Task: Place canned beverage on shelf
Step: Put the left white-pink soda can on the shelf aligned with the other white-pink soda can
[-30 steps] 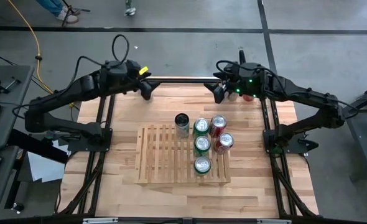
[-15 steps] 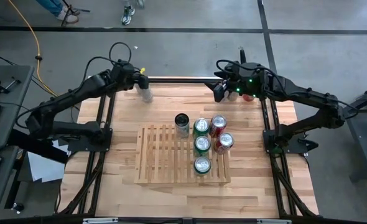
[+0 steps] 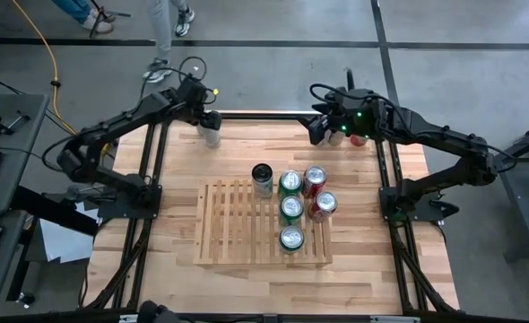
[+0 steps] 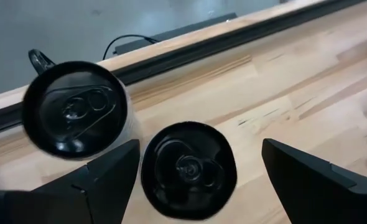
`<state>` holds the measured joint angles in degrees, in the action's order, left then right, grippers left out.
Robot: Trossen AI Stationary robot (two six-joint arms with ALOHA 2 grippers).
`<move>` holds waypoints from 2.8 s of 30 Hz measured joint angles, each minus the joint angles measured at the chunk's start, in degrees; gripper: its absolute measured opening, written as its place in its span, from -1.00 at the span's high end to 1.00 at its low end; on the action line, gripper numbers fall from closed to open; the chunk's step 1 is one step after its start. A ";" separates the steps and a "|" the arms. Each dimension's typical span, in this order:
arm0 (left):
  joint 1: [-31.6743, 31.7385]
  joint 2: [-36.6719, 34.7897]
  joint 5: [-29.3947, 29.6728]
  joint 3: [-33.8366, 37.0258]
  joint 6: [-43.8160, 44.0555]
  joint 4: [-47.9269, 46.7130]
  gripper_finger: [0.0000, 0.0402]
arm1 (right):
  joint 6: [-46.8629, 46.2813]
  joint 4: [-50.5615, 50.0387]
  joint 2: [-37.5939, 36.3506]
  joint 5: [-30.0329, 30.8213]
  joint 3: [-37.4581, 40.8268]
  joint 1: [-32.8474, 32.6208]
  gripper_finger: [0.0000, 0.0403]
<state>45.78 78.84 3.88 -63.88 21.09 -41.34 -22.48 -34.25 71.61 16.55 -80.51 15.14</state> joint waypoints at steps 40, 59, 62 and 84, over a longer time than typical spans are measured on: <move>-13.19 -10.61 15.29 0.65 27.68 -13.30 -0.13 | 0.78 -2.42 0.02 0.04 0.00 0.13 -0.55; -19.05 -10.67 17.06 11.38 40.21 -2.97 -0.31 | 1.88 -2.84 0.02 0.12 0.00 0.26 -0.55; -19.37 -10.53 15.75 11.52 39.10 -0.48 -0.36 | 1.93 -2.84 0.02 0.11 0.01 0.26 -0.55; -19.32 -10.61 14.08 11.39 29.18 -1.66 -0.39 | 1.75 -2.83 0.02 0.05 0.00 0.26 -0.55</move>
<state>26.46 68.23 17.96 -52.50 50.27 -43.00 -20.73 -37.08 71.64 16.60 -80.51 15.40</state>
